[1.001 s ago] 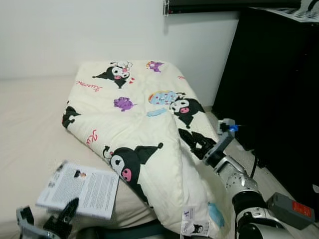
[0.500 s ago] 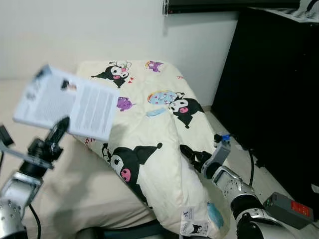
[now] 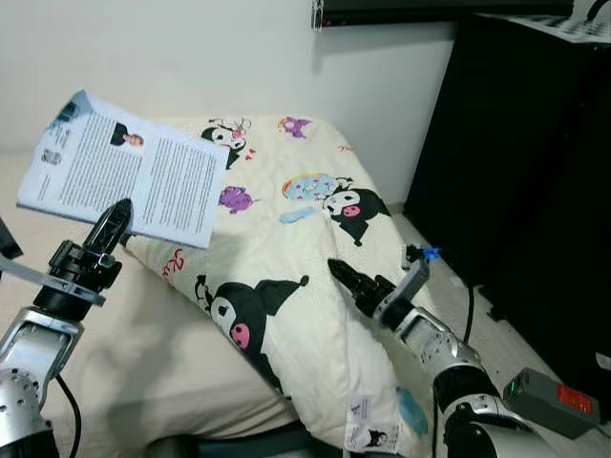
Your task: Clean up the room
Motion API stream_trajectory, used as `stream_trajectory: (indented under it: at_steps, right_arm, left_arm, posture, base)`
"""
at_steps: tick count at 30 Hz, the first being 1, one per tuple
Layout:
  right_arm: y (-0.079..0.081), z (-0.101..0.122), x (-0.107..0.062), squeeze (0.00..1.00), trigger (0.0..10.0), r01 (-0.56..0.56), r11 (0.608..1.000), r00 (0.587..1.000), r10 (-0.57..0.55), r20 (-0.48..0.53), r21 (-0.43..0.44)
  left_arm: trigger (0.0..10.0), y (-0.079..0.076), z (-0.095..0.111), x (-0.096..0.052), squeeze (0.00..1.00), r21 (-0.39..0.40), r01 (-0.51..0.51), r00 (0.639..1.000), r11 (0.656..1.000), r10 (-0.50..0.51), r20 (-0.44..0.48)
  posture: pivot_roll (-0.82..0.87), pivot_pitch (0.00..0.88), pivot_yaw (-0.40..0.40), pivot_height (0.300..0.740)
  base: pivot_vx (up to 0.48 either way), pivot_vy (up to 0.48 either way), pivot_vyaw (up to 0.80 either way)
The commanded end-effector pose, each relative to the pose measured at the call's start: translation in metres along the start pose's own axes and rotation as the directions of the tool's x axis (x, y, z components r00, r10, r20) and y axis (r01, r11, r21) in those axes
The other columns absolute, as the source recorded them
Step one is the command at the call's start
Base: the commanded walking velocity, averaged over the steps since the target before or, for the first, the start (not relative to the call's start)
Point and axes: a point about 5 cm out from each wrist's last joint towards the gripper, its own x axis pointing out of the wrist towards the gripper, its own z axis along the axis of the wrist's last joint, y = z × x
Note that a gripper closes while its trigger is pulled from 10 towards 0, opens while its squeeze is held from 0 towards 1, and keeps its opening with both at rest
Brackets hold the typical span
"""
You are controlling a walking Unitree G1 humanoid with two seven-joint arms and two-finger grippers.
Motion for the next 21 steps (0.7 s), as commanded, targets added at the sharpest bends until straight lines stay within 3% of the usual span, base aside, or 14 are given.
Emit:
stream_trajectory:
  at_steps: [1, 4, 9, 15, 21]
  right_arm:
    - [0.001, -0.003, 0.000, 0.00, 10.0, -0.017, 1.000, 1.000, 0.017, 0.002, 0.020]
    - [0.000, -0.011, 0.000, 0.00, 10.0, 0.014, 1.000, 0.999, -0.014, -0.050, 0.000]
    - [-0.014, -0.025, -0.003, 0.00, 10.0, 0.171, 0.981, 0.971, -0.183, -0.151, -0.089]
    - [-0.026, -0.023, -0.010, 0.00, 10.0, 0.299, 0.942, 0.933, -0.322, -0.161, -0.153]
    - [-0.028, -0.017, -0.011, 0.00, 10.0, 0.326, 0.934, 0.929, -0.345, -0.137, -0.144]
  left_arm:
    - [0.0, -0.008, 0.003, 0.004, 0.00, -0.001, 0.041, 0.999, 0.999, -0.041, 0.026]
    - [0.0, -0.011, -0.002, 0.006, 0.00, -0.015, 0.045, 0.999, 0.999, -0.045, 0.019]
    - [0.0, -0.016, -0.005, 0.008, 0.00, -0.026, 0.051, 0.999, 0.998, -0.050, 0.010]
    - [0.1, -0.017, -0.007, 0.008, 0.00, -0.030, 0.052, 0.999, 0.998, -0.051, 0.003]
    - [0.1, -0.019, -0.008, 0.010, 0.00, -0.034, 0.057, 0.998, 0.998, -0.057, 0.000]
  posture:
    - [-0.02, 0.010, -0.041, 0.495]
    - [-0.02, 0.010, -0.039, 0.495]
    - [-0.02, 0.013, -0.040, 0.495]
    - [-0.02, 0.013, -0.039, 0.495]
    - [-0.02, 0.015, -0.039, 0.495]
  base:
    - [0.000, 0.000, 0.00]
    - [0.000, 0.000, 0.00]
    - [0.000, 0.000, 0.00]
    - [0.000, 0.000, 0.00]
    - [0.000, 0.000, 0.00]
